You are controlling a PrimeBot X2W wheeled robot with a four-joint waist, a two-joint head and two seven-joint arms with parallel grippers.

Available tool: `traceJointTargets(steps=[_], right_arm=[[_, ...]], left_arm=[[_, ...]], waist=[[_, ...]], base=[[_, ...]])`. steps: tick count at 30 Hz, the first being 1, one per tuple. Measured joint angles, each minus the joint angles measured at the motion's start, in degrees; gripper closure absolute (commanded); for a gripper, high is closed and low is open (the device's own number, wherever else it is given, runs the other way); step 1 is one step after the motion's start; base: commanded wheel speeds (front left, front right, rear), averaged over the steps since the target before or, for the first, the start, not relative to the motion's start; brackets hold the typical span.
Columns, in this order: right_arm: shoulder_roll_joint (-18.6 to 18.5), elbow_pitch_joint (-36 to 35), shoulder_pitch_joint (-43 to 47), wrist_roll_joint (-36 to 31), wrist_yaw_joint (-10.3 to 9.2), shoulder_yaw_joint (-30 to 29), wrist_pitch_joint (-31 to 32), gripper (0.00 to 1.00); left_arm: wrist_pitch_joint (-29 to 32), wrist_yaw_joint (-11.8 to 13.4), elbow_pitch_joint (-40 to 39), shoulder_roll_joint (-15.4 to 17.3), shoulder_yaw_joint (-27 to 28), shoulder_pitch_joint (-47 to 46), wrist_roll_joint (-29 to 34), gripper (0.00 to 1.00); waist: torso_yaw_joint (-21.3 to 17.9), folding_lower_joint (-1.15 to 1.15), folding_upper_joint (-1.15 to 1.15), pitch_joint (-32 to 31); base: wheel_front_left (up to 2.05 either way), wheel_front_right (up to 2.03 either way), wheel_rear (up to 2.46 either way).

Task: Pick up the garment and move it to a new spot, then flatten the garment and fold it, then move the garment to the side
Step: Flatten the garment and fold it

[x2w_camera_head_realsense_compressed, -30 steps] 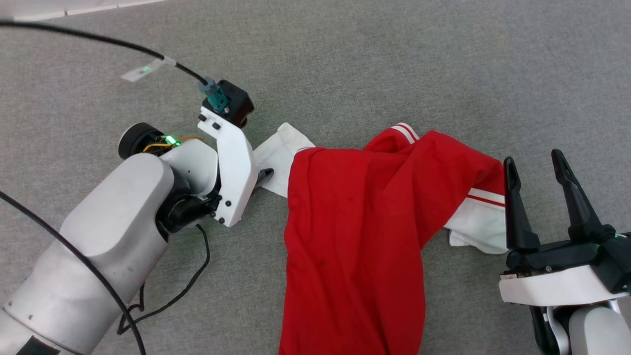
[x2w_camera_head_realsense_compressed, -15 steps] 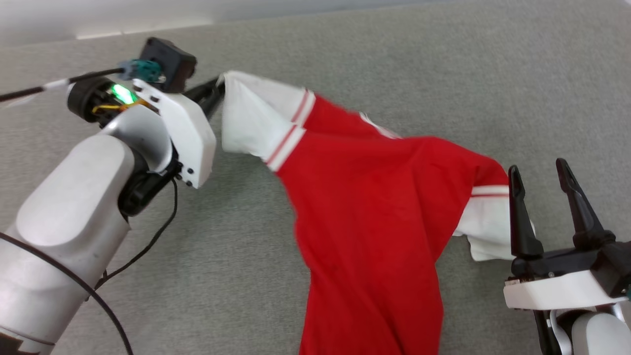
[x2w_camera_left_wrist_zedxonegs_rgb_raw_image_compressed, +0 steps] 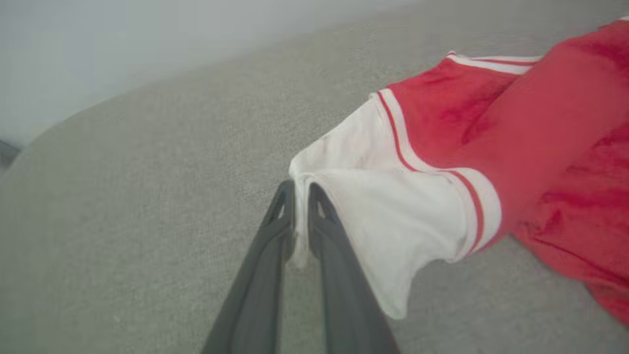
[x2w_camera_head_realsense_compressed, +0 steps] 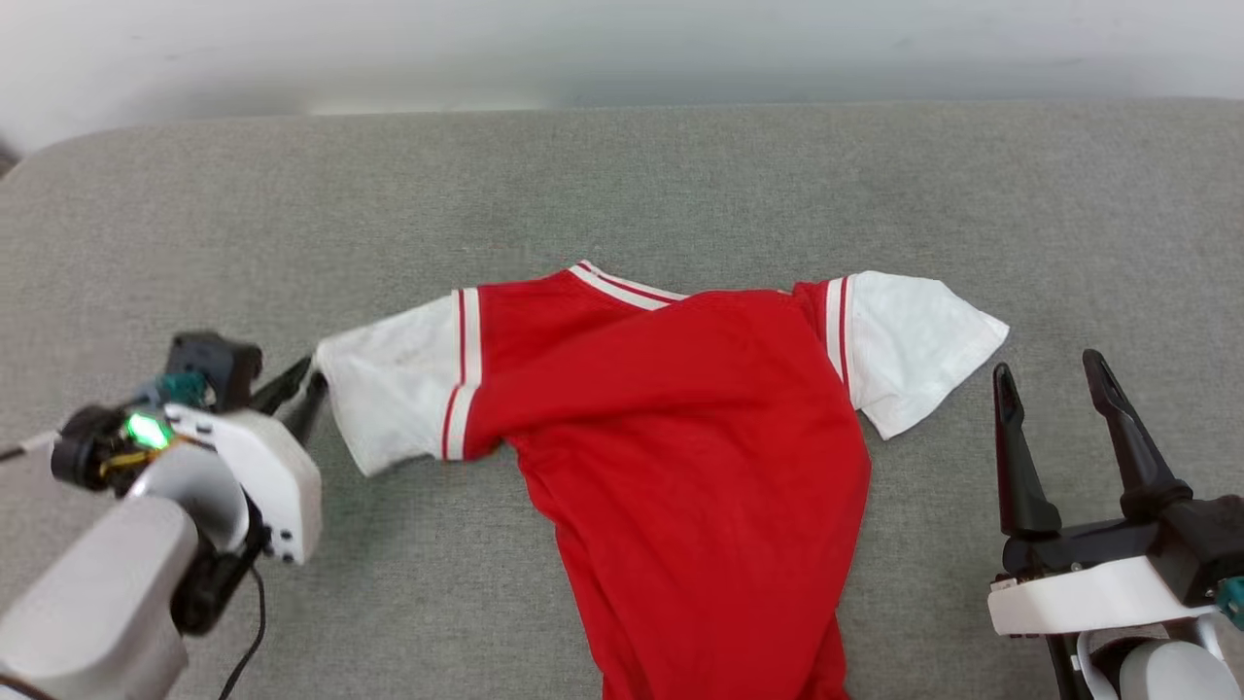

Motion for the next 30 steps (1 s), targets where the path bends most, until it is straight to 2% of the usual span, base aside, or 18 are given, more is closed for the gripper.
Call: traceJointTargets(steps=[4, 11, 12, 13, 17, 23, 25, 26, 29, 30], right_arm=[[0.0, 0.5, 0.0, -0.2, 0.00, 0.0, 0.0, 0.00], [0.0, 0.6, 1.0, -0.5, 0.00, -0.5, 0.0, 0.00], [0.0, 0.6, 1.2, -0.6, 0.00, -0.5, 0.0, 0.00], [0.0, 0.5, 1.5, -0.6, 0.00, -0.6, 0.0, 0.00], [0.0, 0.5, 2.8, -0.6, 0.00, -0.9, 0.0, 0.00], [0.0, 1.3, 3.1, -3.0, 0.00, -1.2, 2.2, 0.00], [-0.4, 1.2, 2.5, -2.3, 0.00, 0.0, 6.3, 0.00], [-5.1, 1.2, 0.5, -0.1, 0.00, 4.0, 15.3, 0.00], [-11.5, 1.7, -2.6, 4.3, 0.00, 9.1, 26.4, 0.00], [-17.0, 2.0, -7.0, 9.5, 0.00, 13.8, 37.6, 0.00]], left_arm=[[-2.3, 2.1, 2.8, -1.1, -1.3, 1.6, 1.8, 0.00], [-13.0, 4.8, 0.1, -4.9, -0.4, 2.7, 5.3, 0.00], [-13.7, 5.3, -1.2, -5.4, 0.4, 3.3, 5.4, 0.00], [-14.2, 7.9, -6.4, -7.2, 4.0, 6.9, 5.3, 0.00], [-14.4, 11.3, -17.6, -9.8, 10.8, 14.0, 10.2, 0.00], [-14.4, 13.0, -26.5, -14.1, 16.6, 25.5, 15.5, 0.00], [-14.4, 13.0, -28.7, -15.1, 18.3, 27.3, 16.6, 0.00], [-14.4, 12.4, -30.8, -16.2, 19.8, 29.2, 18.3, 0.00], [-14.4, 11.1, -31.6, -16.9, 19.7, 29.6, 19.8, 0.00], [-14.4, 10.3, -31.7, -18.1, 20.1, 29.2, 20.7, 0.00]], waist=[[0.3, 0.00, 0.00, -0.6], [1.3, 0.00, 0.00, -3.4], [1.4, 0.00, 0.00, -3.9], [1.8, 0.00, 0.00, -5.3], [2.2, -0.01, 0.00, -6.9], [2.9, -0.01, 0.00, -7.0], [3.2, 0.00, 0.00, -6.4], [3.8, 0.00, 0.00, -5.4], [4.5, 0.00, 0.00, -4.0], [5.4, 0.00, 0.00, -2.4]], base=[[0.00, 0.00, 0.00], [0.00, 0.00, 0.00], [0.00, 0.00, 0.00], [0.00, 0.00, 0.00], [0.00, 0.00, 0.00], [0.00, 0.00, 0.00], [0.00, 0.00, 0.00], [0.00, 0.00, 0.00], [0.00, 0.00, 0.00], [0.00, 0.00, 0.00]])
